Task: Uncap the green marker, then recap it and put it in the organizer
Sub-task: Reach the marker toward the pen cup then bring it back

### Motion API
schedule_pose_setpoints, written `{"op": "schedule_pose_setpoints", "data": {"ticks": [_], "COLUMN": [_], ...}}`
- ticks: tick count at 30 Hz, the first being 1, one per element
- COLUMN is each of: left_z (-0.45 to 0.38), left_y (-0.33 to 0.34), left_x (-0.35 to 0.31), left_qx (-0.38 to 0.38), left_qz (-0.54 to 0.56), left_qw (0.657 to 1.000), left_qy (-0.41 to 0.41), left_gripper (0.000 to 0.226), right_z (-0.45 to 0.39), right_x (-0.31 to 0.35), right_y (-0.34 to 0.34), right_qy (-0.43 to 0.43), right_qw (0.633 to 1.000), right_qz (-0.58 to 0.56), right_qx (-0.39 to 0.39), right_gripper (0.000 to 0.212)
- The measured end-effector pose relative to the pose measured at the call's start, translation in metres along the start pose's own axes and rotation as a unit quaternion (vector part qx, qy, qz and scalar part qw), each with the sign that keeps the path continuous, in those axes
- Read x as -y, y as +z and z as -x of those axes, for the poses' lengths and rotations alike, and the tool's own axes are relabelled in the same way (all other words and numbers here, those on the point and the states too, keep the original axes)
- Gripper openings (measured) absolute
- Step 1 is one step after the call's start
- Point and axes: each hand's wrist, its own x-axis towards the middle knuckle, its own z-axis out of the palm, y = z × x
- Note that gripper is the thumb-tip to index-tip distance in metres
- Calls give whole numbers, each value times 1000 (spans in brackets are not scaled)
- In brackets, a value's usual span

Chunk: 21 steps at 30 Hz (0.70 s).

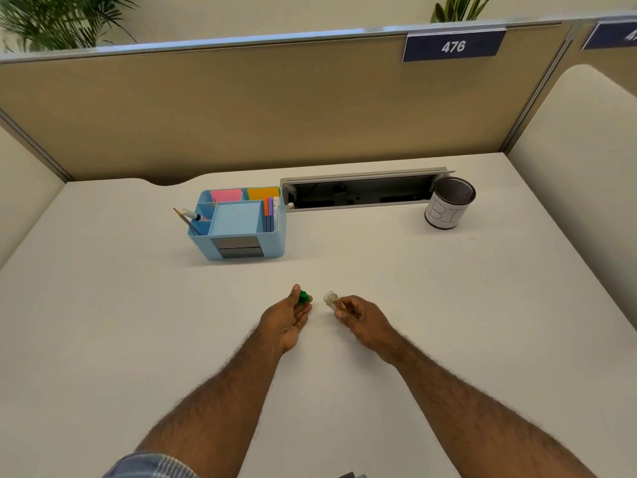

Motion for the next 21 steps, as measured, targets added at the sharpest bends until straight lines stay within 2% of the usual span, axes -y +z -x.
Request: {"op": "schedule_pose_setpoints", "data": {"ticks": [2,10,15,21], "left_z": [-1,-8,-12,-16], "left_y": [3,6,8,5], "left_x": [-3,-19,-21,-20], "left_qx": [-5,-23,-17,-20], "left_qz": [-1,-19,-35,-38], "left_qw": [1000,1000,999,999], "left_qy": [0,9,8,9], "left_gripper": [22,23,22,25], "right_z": [-8,-50,-69,-81], "right_x": [2,30,43,50], "right_y": [-14,-93,-148,-198], "right_qy": [-12,-63,-66,-70], "right_qw": [999,965,942,896], "right_qz": [-19,-110,-78,-7], "right_qx": [-46,-228,-321,-439], "right_gripper": [13,28,47,56]}}
